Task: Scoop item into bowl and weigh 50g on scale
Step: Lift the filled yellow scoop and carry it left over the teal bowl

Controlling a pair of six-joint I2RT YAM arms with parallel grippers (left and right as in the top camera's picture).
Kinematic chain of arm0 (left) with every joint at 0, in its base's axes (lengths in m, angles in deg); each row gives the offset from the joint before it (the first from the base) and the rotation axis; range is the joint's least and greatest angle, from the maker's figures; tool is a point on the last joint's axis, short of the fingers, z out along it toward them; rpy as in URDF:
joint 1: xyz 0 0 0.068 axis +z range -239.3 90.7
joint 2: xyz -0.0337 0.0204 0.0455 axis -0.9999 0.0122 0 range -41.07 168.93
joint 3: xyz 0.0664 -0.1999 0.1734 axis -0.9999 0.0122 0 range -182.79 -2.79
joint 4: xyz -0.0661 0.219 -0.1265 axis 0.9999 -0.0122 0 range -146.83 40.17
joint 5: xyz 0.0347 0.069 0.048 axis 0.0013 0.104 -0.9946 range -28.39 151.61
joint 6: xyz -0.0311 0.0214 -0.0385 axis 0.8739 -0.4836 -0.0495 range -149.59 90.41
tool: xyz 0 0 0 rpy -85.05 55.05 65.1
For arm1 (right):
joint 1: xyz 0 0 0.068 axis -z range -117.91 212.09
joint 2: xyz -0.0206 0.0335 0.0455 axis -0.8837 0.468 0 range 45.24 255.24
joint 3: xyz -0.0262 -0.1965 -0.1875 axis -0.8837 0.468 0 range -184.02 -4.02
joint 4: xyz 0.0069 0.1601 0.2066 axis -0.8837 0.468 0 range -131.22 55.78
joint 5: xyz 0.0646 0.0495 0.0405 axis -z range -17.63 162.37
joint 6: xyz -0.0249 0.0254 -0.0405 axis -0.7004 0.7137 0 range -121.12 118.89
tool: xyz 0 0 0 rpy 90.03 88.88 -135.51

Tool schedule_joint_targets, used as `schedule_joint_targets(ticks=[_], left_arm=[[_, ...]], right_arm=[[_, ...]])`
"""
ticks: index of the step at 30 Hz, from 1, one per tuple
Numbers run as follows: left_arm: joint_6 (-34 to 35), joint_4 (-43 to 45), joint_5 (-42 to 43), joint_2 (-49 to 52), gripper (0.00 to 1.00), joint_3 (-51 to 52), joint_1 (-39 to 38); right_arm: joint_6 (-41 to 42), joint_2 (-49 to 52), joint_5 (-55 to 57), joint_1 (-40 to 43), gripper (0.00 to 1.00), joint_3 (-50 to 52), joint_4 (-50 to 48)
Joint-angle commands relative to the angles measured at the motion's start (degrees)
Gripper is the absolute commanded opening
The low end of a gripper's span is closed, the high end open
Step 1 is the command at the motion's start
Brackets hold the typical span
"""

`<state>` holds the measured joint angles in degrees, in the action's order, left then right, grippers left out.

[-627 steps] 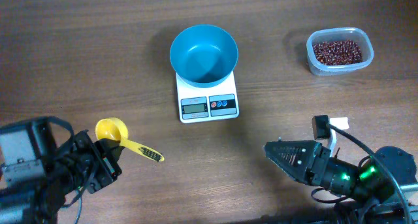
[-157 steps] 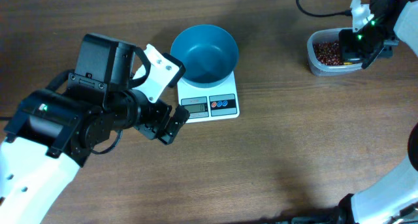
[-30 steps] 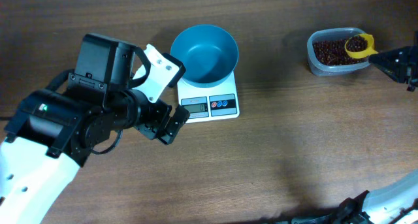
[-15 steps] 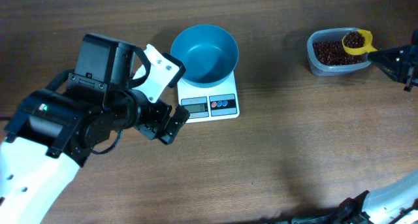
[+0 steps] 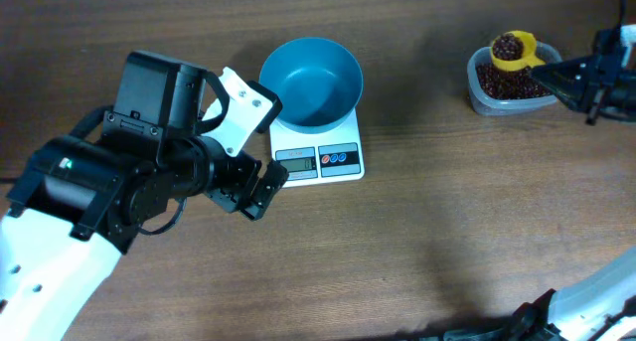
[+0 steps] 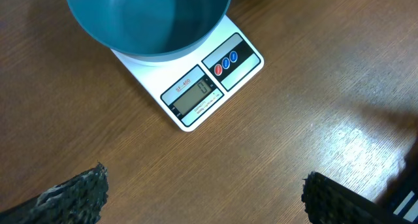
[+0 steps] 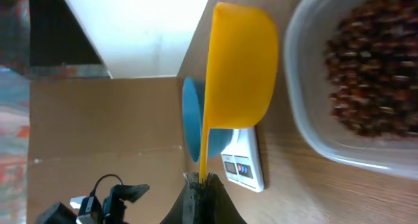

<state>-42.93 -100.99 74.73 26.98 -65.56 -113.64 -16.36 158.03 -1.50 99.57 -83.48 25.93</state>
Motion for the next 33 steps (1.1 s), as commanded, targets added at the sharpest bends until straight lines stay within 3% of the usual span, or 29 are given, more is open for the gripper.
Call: schedule_joint_targets(ticks=[1,17,33], left_arm=[[-0.9,0.09,0.63,0.13,0.99,-0.94,0.11],[-0.9,0.07,0.63,0.13,0.99,-0.94,0.11],[-0.9,0.07,0.63,0.13,0.99,-0.94,0.11]], right_arm=[[-1.07,0.79,-5.03,-3.41,0.04,0.39,-0.52],[-0.98,0.79,-7.48,-21.38,0.04,0.39,-4.2],[-0.83,0.79,-8.0,-32.79,0.04,0.39,-6.99]])
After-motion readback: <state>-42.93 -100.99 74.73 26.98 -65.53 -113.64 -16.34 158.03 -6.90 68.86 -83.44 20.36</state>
